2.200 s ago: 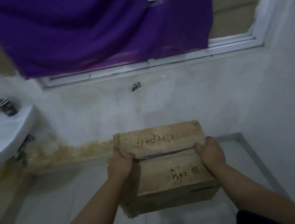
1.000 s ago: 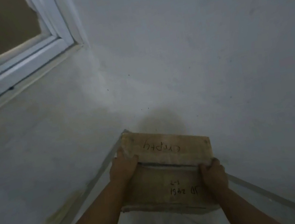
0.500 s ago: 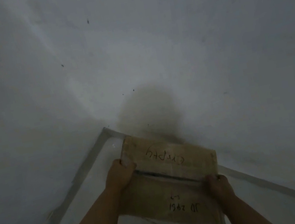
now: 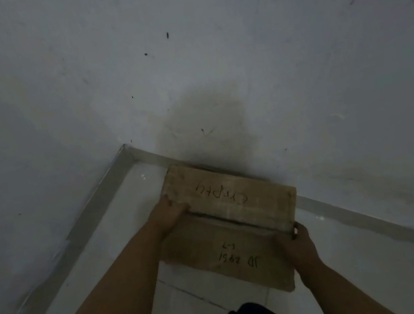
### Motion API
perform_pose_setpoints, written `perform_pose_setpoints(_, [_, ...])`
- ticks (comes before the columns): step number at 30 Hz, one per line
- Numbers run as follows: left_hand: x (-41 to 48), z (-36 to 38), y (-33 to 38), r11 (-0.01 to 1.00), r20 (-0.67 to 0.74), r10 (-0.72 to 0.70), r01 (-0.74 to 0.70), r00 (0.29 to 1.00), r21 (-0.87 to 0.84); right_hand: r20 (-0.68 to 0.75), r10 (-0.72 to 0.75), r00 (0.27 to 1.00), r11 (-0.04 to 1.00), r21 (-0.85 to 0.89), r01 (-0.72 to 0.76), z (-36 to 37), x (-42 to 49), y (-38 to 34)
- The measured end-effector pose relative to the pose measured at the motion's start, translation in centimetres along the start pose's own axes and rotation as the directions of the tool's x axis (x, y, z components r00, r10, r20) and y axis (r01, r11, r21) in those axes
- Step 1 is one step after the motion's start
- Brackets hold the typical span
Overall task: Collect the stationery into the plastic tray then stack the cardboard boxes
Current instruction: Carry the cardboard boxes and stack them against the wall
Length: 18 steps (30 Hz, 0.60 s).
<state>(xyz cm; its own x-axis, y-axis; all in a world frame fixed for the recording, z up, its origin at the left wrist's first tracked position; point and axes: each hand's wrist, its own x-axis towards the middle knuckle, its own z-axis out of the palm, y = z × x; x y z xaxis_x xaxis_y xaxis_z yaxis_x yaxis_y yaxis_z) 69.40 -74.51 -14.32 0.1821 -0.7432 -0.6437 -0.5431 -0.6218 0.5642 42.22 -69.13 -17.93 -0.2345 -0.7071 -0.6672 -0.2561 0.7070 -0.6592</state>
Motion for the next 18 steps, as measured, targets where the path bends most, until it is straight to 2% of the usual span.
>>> perform_pose_setpoints(2, [0.0,1.2,-0.5,0.967,-0.048,0.054,-0.04,0.997,0.25,-0.009,-0.099,0.995,0.994,-0.044,0.099,0.6,-0.7,0.4])
perform_pose_setpoints(4, [-1.3,2.7,-0.9,0.865,-0.081,0.102,-0.048,0.992,0.499,0.01,-0.141,0.99,0.968,-0.208,0.14,1.2,-1.7,0.9])
perform_pose_setpoints(5, [-2.2,3.6,-1.2,0.816,-0.059,0.135,-0.078,0.989,0.573,0.046,-0.172,0.984,0.913,-0.367,0.177,1.4,-2.2,1.4])
perform_pose_setpoints(7, [-4.4,5.4,-1.9,0.697,0.042,0.204,-0.175,0.978,0.695,0.191,-0.235,0.953,0.692,-0.656,0.302,1.6,-3.2,2.7])
perform_pose_setpoints(8, [-5.4,6.3,-2.4,0.639,0.093,0.228,-0.221,0.969,0.737,0.263,-0.228,0.937,0.599,-0.721,0.348,1.7,-3.5,3.2])
perform_pose_setpoints(10, [-7.2,8.0,-3.7,0.588,0.157,0.24,-0.272,0.958,0.761,0.341,-0.218,0.914,0.534,-0.743,0.404,1.7,-3.8,3.9])
perform_pose_setpoints(13, [-8.8,9.6,-5.9,0.613,0.183,0.113,-0.213,0.977,0.761,0.334,-0.246,0.91,0.515,-0.75,0.415,2.3,-4.3,3.8])
perform_pose_setpoints(15, [-8.9,9.8,-7.1,0.595,0.205,0.024,-0.179,0.978,0.784,0.32,-0.259,0.911,0.505,-0.759,0.411,2.8,-4.8,3.3])
perform_pose_setpoints(18, [-8.0,8.8,-7.7,0.592,0.259,0.024,-0.223,0.965,0.774,0.319,-0.271,0.908,0.507,-0.755,0.416,3.3,-4.7,2.6])
